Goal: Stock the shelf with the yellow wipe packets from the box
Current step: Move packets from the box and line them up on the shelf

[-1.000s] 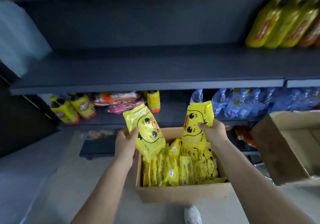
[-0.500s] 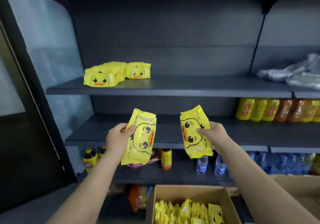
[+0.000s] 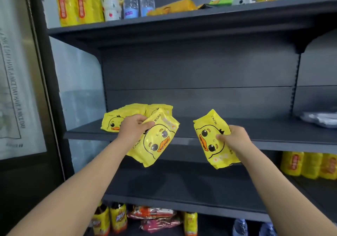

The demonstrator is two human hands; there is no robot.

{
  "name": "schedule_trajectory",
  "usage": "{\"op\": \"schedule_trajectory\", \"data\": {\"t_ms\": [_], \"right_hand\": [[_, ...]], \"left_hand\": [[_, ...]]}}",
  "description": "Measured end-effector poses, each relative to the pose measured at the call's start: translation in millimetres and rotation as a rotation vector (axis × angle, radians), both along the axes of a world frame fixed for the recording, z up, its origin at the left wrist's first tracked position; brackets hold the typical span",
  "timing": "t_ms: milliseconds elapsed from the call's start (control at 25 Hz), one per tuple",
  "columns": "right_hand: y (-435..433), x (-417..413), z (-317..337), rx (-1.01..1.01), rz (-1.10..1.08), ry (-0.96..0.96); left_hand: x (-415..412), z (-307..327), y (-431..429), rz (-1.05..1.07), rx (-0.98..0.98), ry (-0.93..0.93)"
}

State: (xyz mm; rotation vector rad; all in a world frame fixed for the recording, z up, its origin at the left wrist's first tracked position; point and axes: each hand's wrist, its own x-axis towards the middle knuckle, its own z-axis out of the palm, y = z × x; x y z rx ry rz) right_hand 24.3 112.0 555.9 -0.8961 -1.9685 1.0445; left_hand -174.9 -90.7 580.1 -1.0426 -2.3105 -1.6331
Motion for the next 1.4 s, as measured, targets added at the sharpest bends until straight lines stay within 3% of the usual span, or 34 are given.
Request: {"op": "schedule_trajectory", "data": {"t_ms": [200, 480, 920, 1160, 1400], "right_hand": [[30.4, -33.9, 23.5, 0.062, -0.033, -0.035], [62.0, -108.7, 40.6, 0.058, -0.143, -0.011], [116.7, -234.9, 33.9, 0.056, -0.338, -0.017], [130.7, -278.4, 18.8, 0.020, -0.301, -0.036], [140.3, -295.2, 14.2, 0.037, -0.287, -0.015]], "left_hand": [[-35.1, 43.3, 39.7, 0.010, -0.178, 0.139], [-115.0, 72.9, 113.7, -0.140, -0.345, 0.227], [-272.8, 60.5, 233.3, -0.346, -0.667, 0.518], [-319.6, 37.7, 269.6, -0.409, -0.893, 0.732], [-340.9, 18.6, 281.3, -0.389, -0.846, 0.764]]}}
